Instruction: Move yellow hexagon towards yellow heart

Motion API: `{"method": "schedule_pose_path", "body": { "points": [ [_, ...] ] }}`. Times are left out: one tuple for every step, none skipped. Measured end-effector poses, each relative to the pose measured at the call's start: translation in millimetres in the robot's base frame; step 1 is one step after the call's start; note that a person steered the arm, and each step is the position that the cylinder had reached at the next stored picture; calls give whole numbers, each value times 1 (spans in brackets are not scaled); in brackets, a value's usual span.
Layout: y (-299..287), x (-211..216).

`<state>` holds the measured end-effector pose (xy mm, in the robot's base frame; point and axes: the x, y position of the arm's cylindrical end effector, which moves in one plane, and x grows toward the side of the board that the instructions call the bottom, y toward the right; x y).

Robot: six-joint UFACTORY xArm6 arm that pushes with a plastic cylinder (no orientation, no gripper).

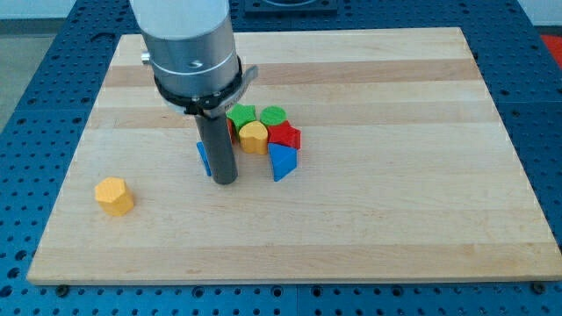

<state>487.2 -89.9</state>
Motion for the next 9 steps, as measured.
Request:
{"method": "schedule_pose_path", "body": {
  "points": [
    [0, -7],
    [0, 11],
    [-2, 32],
    [-17, 32],
    [-35, 30],
    [-36, 31],
    [-16, 67],
    [-25, 93],
    [-70, 92]
  ]
}}
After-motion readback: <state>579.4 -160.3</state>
